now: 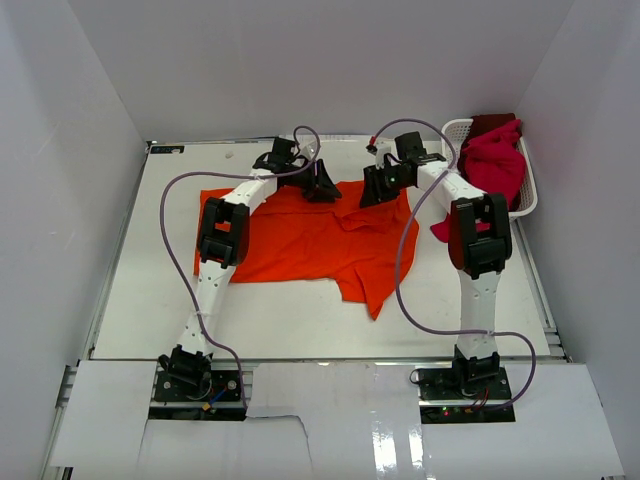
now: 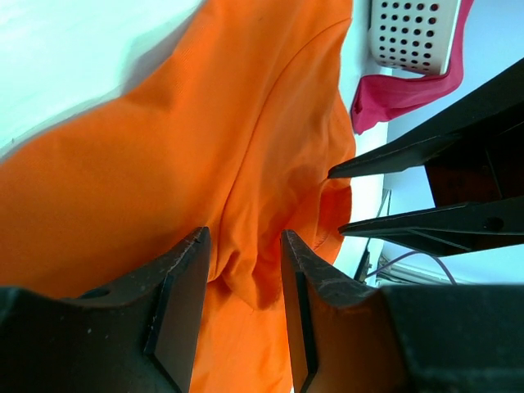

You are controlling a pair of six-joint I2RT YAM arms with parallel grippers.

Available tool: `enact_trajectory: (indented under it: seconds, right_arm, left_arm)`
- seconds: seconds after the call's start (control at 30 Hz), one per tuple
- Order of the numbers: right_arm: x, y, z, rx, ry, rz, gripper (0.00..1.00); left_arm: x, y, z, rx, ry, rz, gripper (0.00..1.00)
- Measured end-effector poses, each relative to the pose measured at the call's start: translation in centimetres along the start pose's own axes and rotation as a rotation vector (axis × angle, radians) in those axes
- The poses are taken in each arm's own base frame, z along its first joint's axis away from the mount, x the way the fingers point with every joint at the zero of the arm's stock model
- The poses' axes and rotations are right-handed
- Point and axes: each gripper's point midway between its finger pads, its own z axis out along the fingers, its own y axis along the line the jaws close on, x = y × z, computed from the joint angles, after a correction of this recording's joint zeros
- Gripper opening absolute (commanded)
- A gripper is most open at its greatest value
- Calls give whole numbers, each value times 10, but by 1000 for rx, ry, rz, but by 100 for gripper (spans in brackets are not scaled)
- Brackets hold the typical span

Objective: Fold and stack the t-shirts
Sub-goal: Fold the flattened tshirt in 1/3 of the way

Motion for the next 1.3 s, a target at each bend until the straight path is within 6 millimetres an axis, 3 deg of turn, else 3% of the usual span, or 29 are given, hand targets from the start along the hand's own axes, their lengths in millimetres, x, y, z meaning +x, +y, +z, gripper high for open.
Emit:
enact_trajectory:
  seconds: [0.33, 0.5, 0.83, 0.93, 1.13, 1.3]
  right_arm:
    - [5, -5, 15, -67, 43, -92, 44]
    - [13, -3, 18, -93, 68, -92, 36]
    - [28, 7, 19, -148, 102, -81, 37]
    - [33, 9, 20, -156, 117, -85, 18]
    - [36, 16, 21, -176, 131, -80, 8]
    - [38, 24, 23, -192, 137, -81, 8]
  left_arm:
    - [11, 13, 2, -15, 21, -25, 50]
    - [11, 15, -1, -10, 23, -27, 50]
    - [11, 16, -2, -9, 23, -26, 49]
    - [11, 16, -2, -9, 24, -26, 49]
    - [11, 16, -2, -9, 24, -25, 49]
    - [11, 16, -2, -8, 24, -23, 49]
